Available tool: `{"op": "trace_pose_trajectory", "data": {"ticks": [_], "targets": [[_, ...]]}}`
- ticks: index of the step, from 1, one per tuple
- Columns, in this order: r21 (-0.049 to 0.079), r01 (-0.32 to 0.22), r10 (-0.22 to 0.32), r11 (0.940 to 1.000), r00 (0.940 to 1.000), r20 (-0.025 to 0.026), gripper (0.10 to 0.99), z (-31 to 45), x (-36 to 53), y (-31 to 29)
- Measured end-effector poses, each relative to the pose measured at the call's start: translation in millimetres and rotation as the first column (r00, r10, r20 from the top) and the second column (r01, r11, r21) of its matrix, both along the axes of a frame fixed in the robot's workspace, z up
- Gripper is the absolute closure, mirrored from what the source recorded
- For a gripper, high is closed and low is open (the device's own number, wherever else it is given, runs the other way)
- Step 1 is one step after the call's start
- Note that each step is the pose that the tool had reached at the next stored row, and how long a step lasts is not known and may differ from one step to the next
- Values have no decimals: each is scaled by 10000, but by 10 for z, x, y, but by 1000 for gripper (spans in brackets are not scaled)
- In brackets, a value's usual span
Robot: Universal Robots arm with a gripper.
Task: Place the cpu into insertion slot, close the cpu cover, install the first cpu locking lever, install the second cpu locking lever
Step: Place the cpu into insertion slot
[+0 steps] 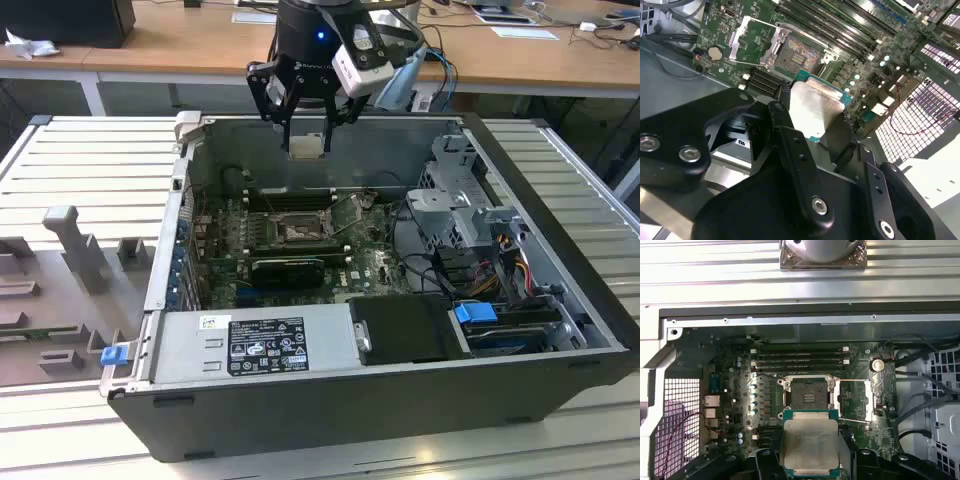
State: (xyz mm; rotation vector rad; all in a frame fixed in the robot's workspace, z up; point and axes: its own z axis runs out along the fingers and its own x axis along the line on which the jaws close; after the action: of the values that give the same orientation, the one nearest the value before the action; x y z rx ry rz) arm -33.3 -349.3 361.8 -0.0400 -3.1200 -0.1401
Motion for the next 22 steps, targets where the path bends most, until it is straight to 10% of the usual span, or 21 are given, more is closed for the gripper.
{"op": "trace_pose_trajectory", "data": {"ticks": [22], "targets": [[-4, 733, -733, 9973, 9973, 0, 561, -26, 0, 0]]}}
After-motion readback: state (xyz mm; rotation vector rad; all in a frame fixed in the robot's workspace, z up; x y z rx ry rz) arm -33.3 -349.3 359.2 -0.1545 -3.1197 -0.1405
